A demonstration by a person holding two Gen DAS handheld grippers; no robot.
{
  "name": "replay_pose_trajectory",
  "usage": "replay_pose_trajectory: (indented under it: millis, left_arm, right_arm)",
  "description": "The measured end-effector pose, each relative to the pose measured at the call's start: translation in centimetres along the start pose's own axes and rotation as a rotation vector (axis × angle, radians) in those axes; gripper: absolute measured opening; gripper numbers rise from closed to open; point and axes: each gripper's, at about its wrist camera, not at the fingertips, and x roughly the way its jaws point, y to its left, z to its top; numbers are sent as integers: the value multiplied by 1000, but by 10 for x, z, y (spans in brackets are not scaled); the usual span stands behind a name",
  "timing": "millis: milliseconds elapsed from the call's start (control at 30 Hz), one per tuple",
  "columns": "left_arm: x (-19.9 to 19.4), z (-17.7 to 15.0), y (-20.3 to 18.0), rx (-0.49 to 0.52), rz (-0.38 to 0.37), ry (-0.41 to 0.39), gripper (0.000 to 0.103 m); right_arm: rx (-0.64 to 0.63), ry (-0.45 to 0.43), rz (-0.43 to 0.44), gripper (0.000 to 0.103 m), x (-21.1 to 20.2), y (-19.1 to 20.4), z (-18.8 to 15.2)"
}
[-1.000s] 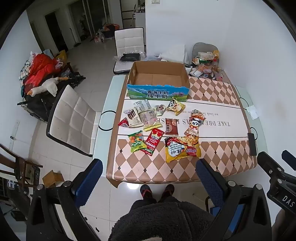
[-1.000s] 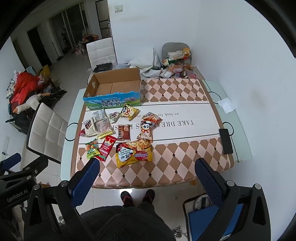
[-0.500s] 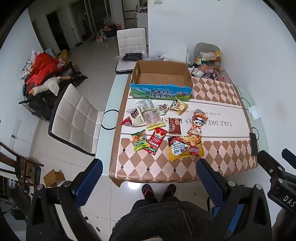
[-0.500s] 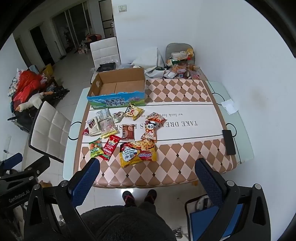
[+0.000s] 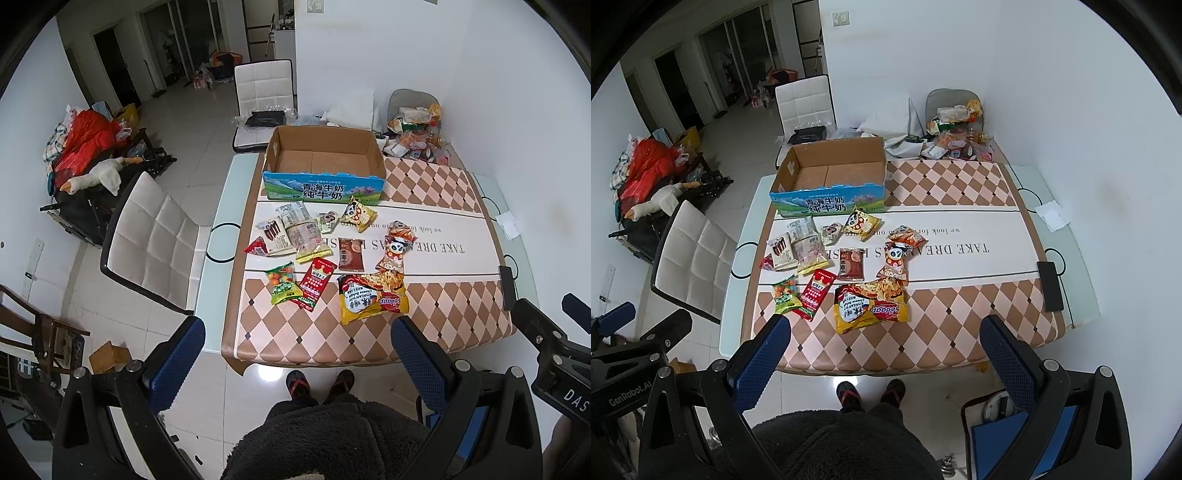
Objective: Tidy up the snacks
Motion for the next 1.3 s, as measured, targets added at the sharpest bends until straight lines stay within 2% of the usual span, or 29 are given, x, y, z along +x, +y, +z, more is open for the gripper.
replay_pose_trajectory:
  millis: [1300]
  left_arm:
    - [-7, 6, -7, 5, 3, -20, 103]
  right_arm:
    - [0, -30, 15, 103, -12, -2, 9]
